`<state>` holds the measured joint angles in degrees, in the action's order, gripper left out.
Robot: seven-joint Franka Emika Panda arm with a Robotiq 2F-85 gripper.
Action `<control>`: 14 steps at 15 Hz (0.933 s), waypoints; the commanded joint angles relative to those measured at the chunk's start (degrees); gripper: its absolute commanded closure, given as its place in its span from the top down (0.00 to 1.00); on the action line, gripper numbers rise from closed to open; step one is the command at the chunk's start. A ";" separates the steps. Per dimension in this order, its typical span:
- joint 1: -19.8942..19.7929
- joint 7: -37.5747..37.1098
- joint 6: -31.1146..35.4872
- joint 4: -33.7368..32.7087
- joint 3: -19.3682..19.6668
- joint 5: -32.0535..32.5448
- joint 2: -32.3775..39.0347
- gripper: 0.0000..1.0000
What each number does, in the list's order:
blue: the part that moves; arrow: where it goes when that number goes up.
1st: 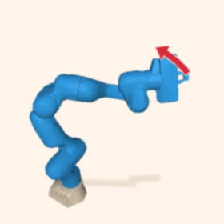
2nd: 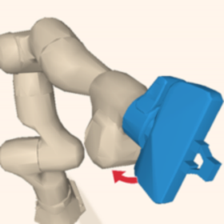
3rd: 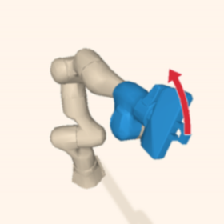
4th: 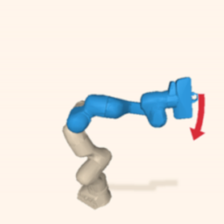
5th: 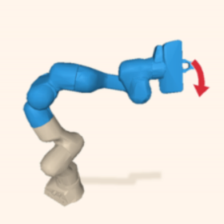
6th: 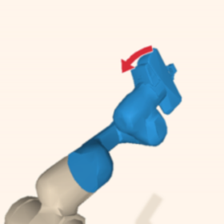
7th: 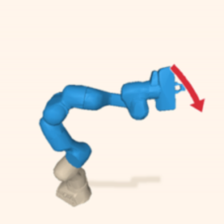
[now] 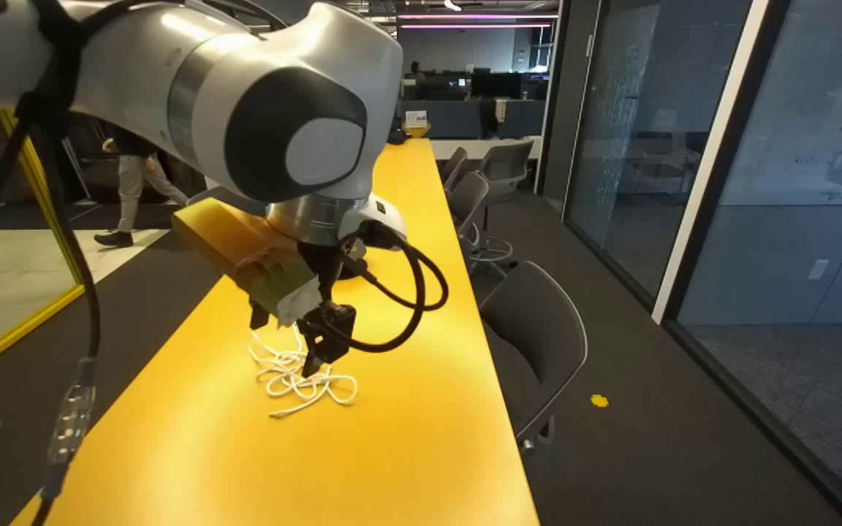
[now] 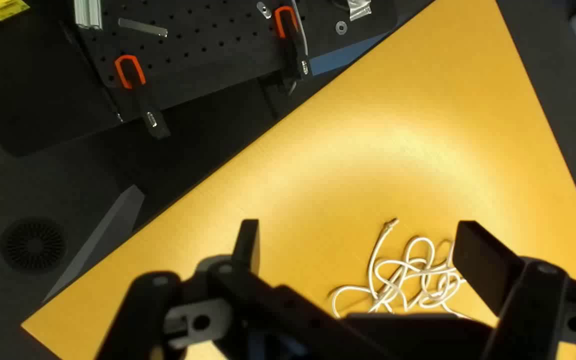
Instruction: Untangle the rope on the table.
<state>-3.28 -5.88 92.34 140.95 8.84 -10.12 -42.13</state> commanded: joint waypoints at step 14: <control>2.53 9.67 5.04 -5.17 -3.72 -0.09 20.12 1.00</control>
<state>-2.45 0.24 95.34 140.21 6.73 -10.09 -31.99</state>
